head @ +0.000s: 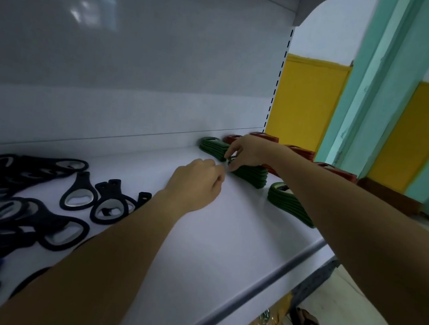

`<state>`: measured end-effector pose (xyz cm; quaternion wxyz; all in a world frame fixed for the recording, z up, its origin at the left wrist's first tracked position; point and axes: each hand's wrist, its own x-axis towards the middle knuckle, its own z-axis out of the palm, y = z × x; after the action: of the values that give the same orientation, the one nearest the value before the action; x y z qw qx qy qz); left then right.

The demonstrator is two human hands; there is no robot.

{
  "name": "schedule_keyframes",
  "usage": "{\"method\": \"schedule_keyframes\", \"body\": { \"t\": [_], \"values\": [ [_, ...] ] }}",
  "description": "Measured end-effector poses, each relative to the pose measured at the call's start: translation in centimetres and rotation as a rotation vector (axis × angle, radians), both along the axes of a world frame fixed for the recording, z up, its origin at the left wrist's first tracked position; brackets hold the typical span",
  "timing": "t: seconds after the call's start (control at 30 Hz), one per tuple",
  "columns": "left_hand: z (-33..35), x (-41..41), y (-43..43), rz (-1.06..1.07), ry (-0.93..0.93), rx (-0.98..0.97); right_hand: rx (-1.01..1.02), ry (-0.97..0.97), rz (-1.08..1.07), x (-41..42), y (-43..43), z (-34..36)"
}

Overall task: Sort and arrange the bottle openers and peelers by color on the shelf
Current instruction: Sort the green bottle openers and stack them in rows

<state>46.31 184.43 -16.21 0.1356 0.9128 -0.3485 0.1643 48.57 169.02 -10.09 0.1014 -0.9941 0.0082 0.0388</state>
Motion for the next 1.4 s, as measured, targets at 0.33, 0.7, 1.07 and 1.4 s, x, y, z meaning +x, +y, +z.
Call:
{"method": "schedule_keyframes", "body": {
  "t": [0.33, 0.7, 1.07, 1.4],
  "values": [
    [0.0, -0.1, 0.0, -0.004, 0.009, 0.004, -0.013, 0.045, -0.046, 0.2, -0.2, 0.1],
    [-0.1, 0.1, -0.1, 0.004, 0.008, 0.008, -0.017, 0.067, -0.076, 0.4, -0.3, -0.1],
    [0.0, 0.1, 0.0, -0.004, 0.013, 0.001, 0.017, 0.096, -0.115, 0.3, -0.5, 0.6],
    [-0.2, 0.3, 0.0, -0.013, 0.008, -0.008, 0.115, 0.067, -0.218, 1.0, -0.6, 0.6]
  ]
}}
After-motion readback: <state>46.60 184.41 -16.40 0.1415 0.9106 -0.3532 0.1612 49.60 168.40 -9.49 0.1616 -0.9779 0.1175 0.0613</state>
